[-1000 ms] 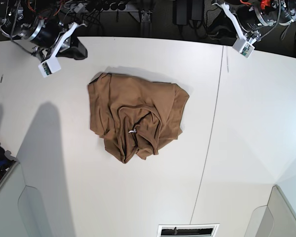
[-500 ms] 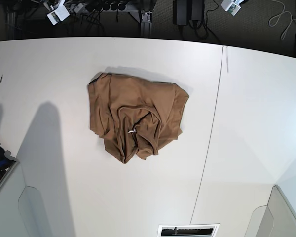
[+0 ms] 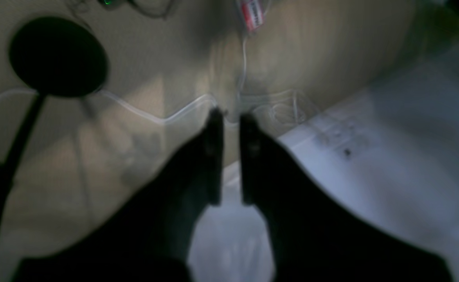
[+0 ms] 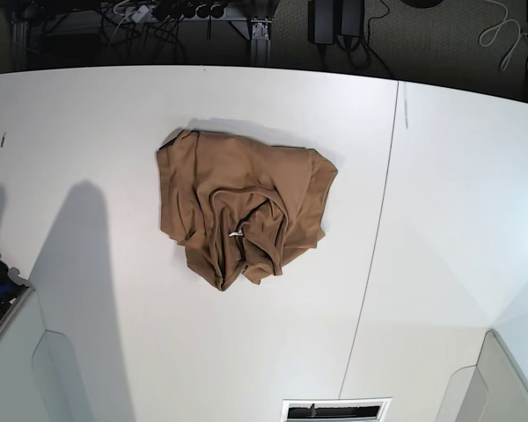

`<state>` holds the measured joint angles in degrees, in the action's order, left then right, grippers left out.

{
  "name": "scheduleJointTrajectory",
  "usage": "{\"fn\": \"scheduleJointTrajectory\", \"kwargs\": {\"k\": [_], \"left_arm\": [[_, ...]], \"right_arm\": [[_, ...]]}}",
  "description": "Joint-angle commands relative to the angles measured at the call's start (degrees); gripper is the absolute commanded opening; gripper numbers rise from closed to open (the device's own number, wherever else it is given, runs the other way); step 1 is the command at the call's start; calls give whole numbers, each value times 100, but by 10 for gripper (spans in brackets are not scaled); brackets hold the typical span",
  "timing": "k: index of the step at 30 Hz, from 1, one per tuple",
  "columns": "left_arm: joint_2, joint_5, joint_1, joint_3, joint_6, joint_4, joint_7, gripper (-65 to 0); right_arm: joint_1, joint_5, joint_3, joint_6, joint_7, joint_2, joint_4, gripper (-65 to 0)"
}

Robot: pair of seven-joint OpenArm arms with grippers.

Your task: Layout the t-shirt on the table in an organized manner, then fold the t-shirt properly

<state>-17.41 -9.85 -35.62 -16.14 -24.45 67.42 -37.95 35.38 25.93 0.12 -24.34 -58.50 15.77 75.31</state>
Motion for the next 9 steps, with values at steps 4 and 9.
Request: {"fn": "scheduleJointTrajectory", "kwargs": {"k": [4, 9], "left_arm": [[140, 81, 780, -280, 4, -1137, 136, -608], [396, 227, 1609, -286, 586, -2199, 57, -608]], "right_arm": [[-717, -310, -295, 63, -70, -195, -881, -650], [-1340, -348, -304, 59, -59, -507, -1353, -650]]}}
